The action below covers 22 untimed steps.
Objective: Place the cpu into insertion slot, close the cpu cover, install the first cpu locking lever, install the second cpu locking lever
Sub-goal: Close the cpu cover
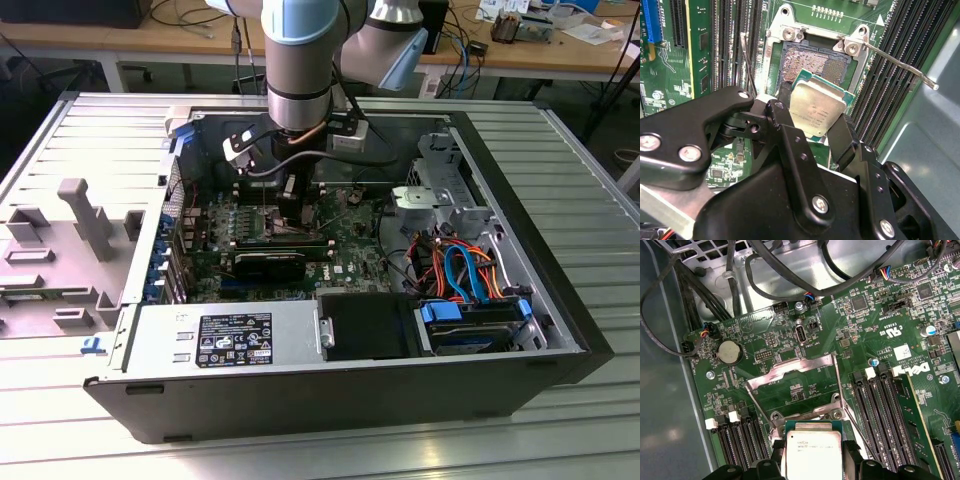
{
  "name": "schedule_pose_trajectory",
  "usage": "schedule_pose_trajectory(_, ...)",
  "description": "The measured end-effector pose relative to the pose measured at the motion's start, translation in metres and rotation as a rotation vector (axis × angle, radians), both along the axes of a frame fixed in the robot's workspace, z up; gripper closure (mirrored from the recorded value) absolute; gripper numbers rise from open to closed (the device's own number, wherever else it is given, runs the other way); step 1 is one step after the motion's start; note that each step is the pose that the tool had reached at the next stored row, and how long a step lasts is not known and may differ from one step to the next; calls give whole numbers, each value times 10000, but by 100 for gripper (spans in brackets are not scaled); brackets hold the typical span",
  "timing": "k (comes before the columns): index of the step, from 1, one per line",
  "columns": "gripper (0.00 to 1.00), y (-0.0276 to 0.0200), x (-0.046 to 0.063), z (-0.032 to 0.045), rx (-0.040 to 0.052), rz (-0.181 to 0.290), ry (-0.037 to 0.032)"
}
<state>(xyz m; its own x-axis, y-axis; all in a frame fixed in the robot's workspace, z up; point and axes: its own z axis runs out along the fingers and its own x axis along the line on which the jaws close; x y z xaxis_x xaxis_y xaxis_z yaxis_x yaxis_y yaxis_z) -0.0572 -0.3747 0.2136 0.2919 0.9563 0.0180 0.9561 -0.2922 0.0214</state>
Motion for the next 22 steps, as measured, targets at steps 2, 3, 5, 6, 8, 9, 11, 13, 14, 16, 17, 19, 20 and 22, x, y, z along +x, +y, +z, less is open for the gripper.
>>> schedule_pose_trajectory(2, 46, 0, 0, 0, 0, -8, 0)
schedule_pose_trajectory(3, 46, 0, 0, 0, 0, -12, 1)
schedule_pose_trajectory(5, 46, 0, 0, -2, 0, -38, 0)
schedule_pose_trajectory(6, 46, 0, 0, -2, 0, -40, 0)
schedule_pose_trajectory(8, 46, 0, 0, -2, 0, -49, 0)
schedule_pose_trajectory(9, 46, 0, 0, -2, 0, -55, 1)
schedule_pose_trajectory(11, 46, 0, 0, -3, 0, -63, 0)
schedule_pose_trajectory(13, 46, 0, 0, -3, 0, -72, 0)
schedule_pose_trajectory(14, 46, 0, 0, -3, 0, -75, 0)
schedule_pose_trajectory(16, 46, 0, 0, -3, 0, -82, 0)
schedule_pose_trajectory(17, 46, 0, 0, -3, 0, -84, 0)
schedule_pose_trajectory(19, 46, 0, 0, -4, 0, -91, 0)
schedule_pose_trajectory(20, 46, 0, 0, -4, 0, -97, 0)
schedule_pose_trajectory(22, 46, 0, 0, -4, 0, -104, 0)
